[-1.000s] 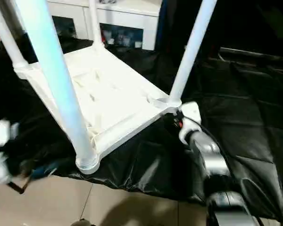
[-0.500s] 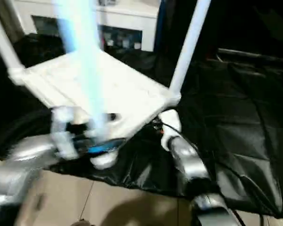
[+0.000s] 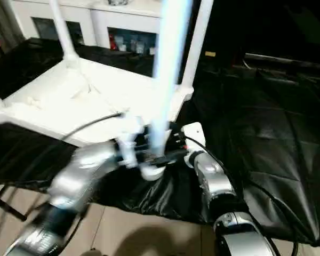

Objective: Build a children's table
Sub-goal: Rotate table base

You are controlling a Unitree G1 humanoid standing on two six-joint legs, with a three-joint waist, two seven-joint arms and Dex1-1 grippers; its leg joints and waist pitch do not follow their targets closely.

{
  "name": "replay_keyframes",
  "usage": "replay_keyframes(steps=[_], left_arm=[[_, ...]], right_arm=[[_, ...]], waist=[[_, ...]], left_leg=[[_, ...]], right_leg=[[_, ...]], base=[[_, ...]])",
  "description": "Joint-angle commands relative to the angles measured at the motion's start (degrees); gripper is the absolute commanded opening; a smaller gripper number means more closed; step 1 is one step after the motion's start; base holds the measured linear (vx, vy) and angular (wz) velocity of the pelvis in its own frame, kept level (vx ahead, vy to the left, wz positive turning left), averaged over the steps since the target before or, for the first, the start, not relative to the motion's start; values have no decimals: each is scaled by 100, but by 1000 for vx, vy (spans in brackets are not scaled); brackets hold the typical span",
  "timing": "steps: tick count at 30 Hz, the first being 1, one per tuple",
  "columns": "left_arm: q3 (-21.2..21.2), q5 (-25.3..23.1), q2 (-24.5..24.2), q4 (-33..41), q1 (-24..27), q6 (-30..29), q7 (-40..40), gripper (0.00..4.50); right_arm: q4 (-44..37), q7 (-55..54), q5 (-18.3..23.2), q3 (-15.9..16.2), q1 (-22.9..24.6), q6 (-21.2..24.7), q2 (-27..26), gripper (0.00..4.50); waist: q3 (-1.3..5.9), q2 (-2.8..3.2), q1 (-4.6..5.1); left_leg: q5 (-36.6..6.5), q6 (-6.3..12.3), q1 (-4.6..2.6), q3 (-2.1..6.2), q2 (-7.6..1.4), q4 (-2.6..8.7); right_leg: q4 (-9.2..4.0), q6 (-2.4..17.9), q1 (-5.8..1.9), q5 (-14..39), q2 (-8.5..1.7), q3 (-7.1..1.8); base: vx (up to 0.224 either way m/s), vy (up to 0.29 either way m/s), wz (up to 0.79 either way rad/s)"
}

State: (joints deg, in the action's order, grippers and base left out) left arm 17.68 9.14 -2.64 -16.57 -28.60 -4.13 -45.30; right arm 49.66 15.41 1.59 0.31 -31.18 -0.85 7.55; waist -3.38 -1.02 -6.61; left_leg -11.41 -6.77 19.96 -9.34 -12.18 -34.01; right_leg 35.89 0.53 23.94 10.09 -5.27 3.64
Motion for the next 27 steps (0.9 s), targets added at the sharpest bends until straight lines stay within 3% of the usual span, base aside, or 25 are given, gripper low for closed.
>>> replay_keyframes(steps=[1,2,3,4,8,13,14,16,18,19,22,25,26,27], left_arm=[[24,-197,50,-243,-108,176,181,449],[10,-261,66,-351,-142,326,244,449],[-11,-282,84,-449,-157,429,269,449],[-31,-268,94,-516,-164,444,268,449],[-227,-168,3,-599,-180,548,204,449],[-325,34,-482,-819,-248,499,-499,449],[-352,68,-609,-898,-258,529,-676,449],[-380,71,-753,-1016,-282,618,-846,449],[-368,19,-948,-1173,-331,681,-1053,449],[-322,-55,-1281,-1486,-467,779,-1543,432],[-237,-300,-1538,-2025,-754,1098,-1781,412],[-98,-524,-1661,-2368,-966,1264,-1848,384],[-2,-682,-1731,-2614,-1116,1359,-1871,375],[83,-830,-1782,-2861,-1268,1427,-1878,369]], right_arm=[[56,-49,-5,-86,56,-69,92,366],[66,-60,4,-114,71,-90,129,366],[65,-96,3,-158,113,-125,204,366],[63,-126,-3,-195,150,-155,272,366],[-126,-39,56,-327,312,-172,486,366],[-735,509,106,-233,625,-212,784,366],[-937,705,111,-168,717,-181,879,366],[-1146,934,104,-93,806,-137,990,366],[-1408,1249,100,5,918,-72,1156,366],[-1876,1788,105,189,1107,23,1483,366],[-2371,2399,181,338,1294,119,1863,366],[-2716,2796,361,358,1401,277,2052,366],[-3015,3129,541,385,1492,472,2202,366],[-3361,3457,710,420,1608,678,2378,366]], waist=[[431,29,-51],[434,16,-52],[434,64,-67],[437,57,-77],[450,128,-152],[453,123,-172],[449,85,-166],[442,103,-167],[439,68,-154],[426,75,-160],[428,77,-199],[419,83,-199],[433,120,-210],[442,111,-234]], left_leg=[[-847,195,58,-54,22,374],[-834,203,64,-56,22,369],[-823,221,65,-50,18,367],[-822,237,60,-60,22,358],[-778,301,58,-54,20,345],[-836,323,70,-48,19,362],[-840,341,70,-56,25,358],[-856,369,75,-50,18,368],[-883,369,66,-59,11,371],[-919,401,67,-58,21,376],[-883,436,55,-57,14,372],[-913,396,60,-55,15,380],[-911,389,46,-47,-4,371],[-878,444,50,-46,-12,364]], right_leg=[[-389,1148,-426,595,-208,-199],[-382,1154,-431,602,-211,-203],[-391,1155,-424,659,-219,-199],[-404,1160,-416,687,-213,-199],[-390,1195,-408,649,-203,-191],[-400,1109,-404,814,-203,-185],[-410,1105,-404,822,-196,-183],[-403,1092,-405,847,-191,-184],[-416,1088,-395,919,-196,-185],[-436,1040,-398,1054,-190,-185],[-440,847,-397,1141,-187,-197],[-464,889,-390,1232,-188,-184],[-436,924,-382,1160,-206,-192],[-426,956,-395,1012,-198,-188]], base=[[0,0,0],[0,0,0],[0,0,0],[0,0,0],[0,0,0],[0,0,0],[0,0,0],[0,0,0],[0,0,0],[0,0,0],[0,0,0],[0,0,0],[0,0,0],[0,0,0]])
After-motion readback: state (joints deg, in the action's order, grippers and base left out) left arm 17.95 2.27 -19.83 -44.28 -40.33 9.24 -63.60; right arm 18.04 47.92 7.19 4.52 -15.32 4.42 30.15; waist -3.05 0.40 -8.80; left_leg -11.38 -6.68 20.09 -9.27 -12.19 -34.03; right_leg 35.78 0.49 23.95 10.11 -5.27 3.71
